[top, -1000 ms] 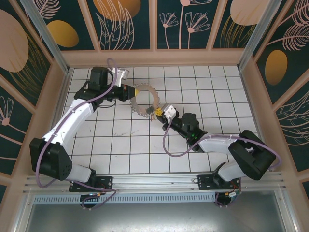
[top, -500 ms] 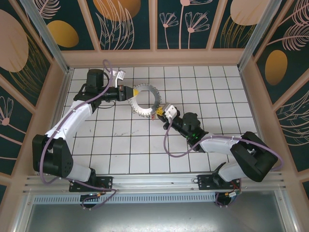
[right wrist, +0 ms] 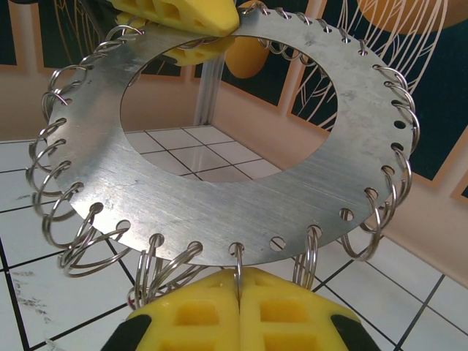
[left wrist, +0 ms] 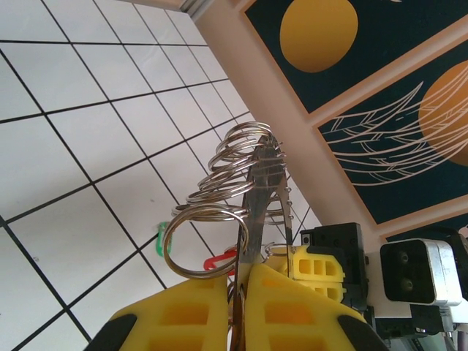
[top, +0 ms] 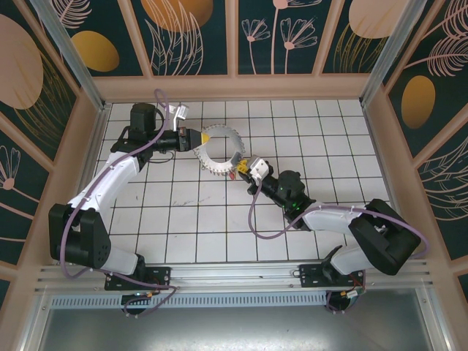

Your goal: Put the keys on the keyring

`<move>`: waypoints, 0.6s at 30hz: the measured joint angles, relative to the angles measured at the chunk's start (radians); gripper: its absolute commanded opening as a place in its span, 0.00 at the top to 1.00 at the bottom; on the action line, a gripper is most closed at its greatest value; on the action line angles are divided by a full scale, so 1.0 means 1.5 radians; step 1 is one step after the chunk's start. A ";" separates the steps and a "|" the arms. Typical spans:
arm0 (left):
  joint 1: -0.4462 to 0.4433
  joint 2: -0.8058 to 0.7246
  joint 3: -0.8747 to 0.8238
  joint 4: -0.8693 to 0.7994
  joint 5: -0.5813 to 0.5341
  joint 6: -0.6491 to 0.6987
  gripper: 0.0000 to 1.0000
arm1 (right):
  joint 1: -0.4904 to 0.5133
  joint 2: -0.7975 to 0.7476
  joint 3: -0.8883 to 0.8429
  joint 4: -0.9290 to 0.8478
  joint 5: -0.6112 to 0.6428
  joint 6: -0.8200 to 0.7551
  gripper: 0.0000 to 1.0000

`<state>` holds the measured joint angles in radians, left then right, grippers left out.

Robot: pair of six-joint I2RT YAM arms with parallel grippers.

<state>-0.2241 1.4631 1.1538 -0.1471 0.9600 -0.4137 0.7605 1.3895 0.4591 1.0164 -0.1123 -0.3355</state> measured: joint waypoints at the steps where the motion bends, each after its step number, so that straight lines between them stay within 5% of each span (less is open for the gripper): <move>1: 0.000 0.000 0.000 -0.003 -0.002 0.000 1.00 | 0.000 -0.003 0.000 -0.003 0.000 -0.001 1.00; 18: 0.000 -0.006 0.013 -0.027 -0.015 0.025 1.00 | 0.000 -0.040 0.033 -0.128 0.011 -0.004 1.00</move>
<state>-0.2241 1.4544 1.1728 -0.1883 0.9375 -0.3756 0.7609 1.3300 0.5087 0.8242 -0.0956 -0.3416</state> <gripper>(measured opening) 0.101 0.052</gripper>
